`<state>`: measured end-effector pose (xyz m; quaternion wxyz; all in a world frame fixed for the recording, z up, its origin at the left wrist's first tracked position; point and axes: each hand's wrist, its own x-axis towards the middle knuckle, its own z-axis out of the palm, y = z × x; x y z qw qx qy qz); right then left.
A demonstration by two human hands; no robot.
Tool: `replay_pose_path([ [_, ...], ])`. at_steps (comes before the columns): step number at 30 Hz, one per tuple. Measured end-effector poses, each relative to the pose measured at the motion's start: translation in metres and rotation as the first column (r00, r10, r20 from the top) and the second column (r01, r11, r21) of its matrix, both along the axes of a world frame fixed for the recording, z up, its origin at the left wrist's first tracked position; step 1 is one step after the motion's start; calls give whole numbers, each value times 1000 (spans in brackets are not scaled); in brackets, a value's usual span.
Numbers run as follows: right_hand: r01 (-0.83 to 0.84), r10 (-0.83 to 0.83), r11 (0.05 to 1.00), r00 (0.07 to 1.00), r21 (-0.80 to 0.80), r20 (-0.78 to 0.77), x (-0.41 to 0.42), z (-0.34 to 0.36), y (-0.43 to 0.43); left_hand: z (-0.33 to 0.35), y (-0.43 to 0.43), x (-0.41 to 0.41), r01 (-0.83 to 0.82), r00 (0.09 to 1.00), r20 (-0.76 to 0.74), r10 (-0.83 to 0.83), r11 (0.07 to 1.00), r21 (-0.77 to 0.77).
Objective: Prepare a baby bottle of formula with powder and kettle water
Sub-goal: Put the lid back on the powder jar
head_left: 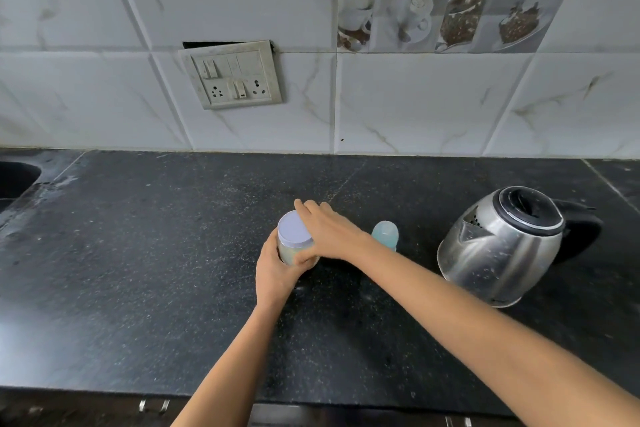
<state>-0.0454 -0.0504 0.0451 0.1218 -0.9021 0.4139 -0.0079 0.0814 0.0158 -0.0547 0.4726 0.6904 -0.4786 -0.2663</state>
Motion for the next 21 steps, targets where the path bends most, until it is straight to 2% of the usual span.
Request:
replay_pose_path([
  [2, 57, -47, 998, 972, -36, 229, -13, -12, 27, 0, 1, 1, 21, 1000, 18, -21, 1000, -7],
  [4, 104, -74, 994, 875, -36, 478, -31, -31, 59, -1, 3, 2, 24, 999, 21, -24, 1000, -2],
  [6, 165, -96, 984, 799, -63, 594, -54, -56, 86, -4, 6, 3, 19, 1000, 8, -19, 1000, -1],
  [9, 374, -255, 928, 646, -6, 719, -87, -90, 107, -8, 8, 4, 12, 1000, -6, -12, 1000, 4],
  [11, 509, -382, 858, 535, 74, 754, -104, -106, 106, -9, 9, 3, 13, 1000, 11, -13, 1000, 16],
  [14, 583, -540, 783, 462, 218, 703, -123, -114, 93, -10, 11, 1, 17, 1000, 26, -18, 999, 37],
  [18, 532, -608, 780, 517, 330, 603, -130, -116, 68, -12, 13, -3, -34, 999, -40, 36, 998, 48],
  [21, 524, -610, 782, 529, 338, 591, -133, -119, 55, -14, 13, -4, -44, 998, -34, 46, 998, 54],
])
